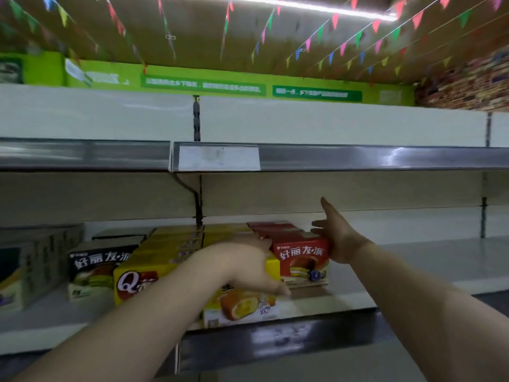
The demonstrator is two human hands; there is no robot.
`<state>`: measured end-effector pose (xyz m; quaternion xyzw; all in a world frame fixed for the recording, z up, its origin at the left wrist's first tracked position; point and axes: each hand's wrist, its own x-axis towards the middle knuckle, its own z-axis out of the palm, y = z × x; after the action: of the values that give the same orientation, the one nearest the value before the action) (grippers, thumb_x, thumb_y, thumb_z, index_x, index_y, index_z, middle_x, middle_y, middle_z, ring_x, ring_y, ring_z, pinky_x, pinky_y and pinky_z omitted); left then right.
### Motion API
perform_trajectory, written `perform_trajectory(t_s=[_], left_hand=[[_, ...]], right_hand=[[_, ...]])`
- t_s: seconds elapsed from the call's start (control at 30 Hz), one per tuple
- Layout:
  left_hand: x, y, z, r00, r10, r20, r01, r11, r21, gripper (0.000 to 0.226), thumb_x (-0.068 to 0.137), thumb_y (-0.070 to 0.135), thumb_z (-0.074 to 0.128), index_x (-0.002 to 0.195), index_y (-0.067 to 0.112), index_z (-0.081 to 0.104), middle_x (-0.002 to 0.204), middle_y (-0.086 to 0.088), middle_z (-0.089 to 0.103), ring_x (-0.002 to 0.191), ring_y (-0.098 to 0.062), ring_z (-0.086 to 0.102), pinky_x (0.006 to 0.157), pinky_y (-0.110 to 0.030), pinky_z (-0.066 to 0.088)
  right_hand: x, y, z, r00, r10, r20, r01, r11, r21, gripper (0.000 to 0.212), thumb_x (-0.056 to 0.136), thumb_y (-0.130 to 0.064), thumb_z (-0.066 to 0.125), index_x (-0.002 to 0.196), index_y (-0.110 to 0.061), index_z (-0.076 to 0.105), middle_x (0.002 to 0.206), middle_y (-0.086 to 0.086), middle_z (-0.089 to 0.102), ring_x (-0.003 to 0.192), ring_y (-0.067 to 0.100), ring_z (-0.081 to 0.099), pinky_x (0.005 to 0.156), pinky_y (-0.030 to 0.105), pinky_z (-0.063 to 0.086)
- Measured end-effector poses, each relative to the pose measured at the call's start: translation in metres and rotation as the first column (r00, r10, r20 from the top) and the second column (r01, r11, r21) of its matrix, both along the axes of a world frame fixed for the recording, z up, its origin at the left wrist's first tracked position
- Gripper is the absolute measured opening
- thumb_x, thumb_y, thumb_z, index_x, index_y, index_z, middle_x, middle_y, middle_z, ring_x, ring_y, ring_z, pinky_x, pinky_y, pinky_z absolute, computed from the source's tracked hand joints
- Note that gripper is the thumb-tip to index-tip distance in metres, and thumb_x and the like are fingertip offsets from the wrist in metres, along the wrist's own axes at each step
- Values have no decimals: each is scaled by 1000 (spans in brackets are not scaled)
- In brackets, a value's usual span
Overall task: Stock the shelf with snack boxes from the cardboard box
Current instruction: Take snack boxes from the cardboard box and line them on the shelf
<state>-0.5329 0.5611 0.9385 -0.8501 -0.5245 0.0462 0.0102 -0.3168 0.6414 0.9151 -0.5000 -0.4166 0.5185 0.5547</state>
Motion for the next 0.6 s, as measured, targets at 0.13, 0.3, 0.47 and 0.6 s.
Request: perform_trajectory(t_s=[0.13,0.3,0.47,0.6], left_hand=[[5,0,-2,999,21,33,-22,999,40,67,80,74,53,117,18,58,113,1,64,96,-16,58,87,-31,47],[0,8,-9,1000,23,6,-23,996,92,94,74,82,49,142,17,45,142,-4,50,125,-23,50,104,-41,43],[-2,11,-9,1000,6,-12,-5,992,123,92,75,82,47,140,18,46,139,-3,53,120,-22,53,101,-41,45],[-5,9,-7,1000,-22,-4,23,983,184,95,74,82,49,142,16,42,138,-4,53,119,-23,52,100,-41,46]], right_hand=[[-4,14,-7,990,139,11,-137,987,-87,75,85,-71,45,108,-1,55,74,17,70,57,27,68,57,34,58],[-9,22,-14,982,181,-57,-186,976,-111,60,86,-63,52,97,-4,58,62,15,67,48,26,66,50,33,58],[-22,28,-18,979,188,-72,-192,980,-51,42,92,-43,52,94,-1,57,55,14,64,41,24,62,44,28,55],[-28,28,-18,982,181,-61,-182,983,-17,31,98,-30,43,93,0,53,51,13,62,37,21,60,39,25,52]])
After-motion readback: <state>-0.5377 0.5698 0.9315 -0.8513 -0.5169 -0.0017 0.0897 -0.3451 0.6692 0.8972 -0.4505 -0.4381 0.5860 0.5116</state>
